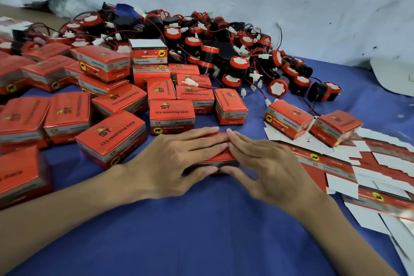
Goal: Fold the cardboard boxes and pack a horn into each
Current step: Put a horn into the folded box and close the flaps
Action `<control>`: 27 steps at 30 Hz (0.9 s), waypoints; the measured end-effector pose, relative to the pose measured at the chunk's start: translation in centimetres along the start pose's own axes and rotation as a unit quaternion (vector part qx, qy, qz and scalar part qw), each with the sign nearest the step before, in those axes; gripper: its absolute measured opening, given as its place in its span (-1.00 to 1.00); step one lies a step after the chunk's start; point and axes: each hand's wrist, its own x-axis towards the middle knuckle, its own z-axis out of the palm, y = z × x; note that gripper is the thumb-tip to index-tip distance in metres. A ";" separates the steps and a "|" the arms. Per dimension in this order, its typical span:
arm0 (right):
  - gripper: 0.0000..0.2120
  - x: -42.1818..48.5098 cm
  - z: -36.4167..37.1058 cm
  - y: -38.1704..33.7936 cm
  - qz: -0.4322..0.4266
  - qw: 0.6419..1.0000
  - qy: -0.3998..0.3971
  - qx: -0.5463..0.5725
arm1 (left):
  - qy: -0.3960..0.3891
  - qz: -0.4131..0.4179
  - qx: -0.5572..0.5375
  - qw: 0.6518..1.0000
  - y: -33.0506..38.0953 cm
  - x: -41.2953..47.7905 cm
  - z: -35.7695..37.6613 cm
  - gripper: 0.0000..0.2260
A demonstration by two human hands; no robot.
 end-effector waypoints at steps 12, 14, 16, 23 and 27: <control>-0.47 -1.3 -2.7 0.2 0.444 0.822 -0.324 -0.150 | 0.077 -0.051 0.100 0.991 0.4 0.4 0.6 -0.61; -0.76 -0.7 -3.0 -0.9 0.387 0.856 -0.307 -0.151 | 0.069 -0.057 0.104 0.991 0.5 0.6 0.5 -0.61; -0.89 0.1 -3.3 -1.7 0.344 0.869 -0.324 -0.145 | 0.059 -0.067 0.104 0.991 0.6 0.8 0.2 -0.61; -0.53 2.4 -5.2 -3.9 0.215 0.908 -0.323 -0.156 | 0.027 -0.122 0.128 0.984 0.1 1.1 -1.0 -0.63; -0.66 3.4 -9.7 -2.5 0.236 0.952 -0.107 -0.165 | 0.054 -0.101 0.097 0.989 0.2 1.2 -1.6 -0.65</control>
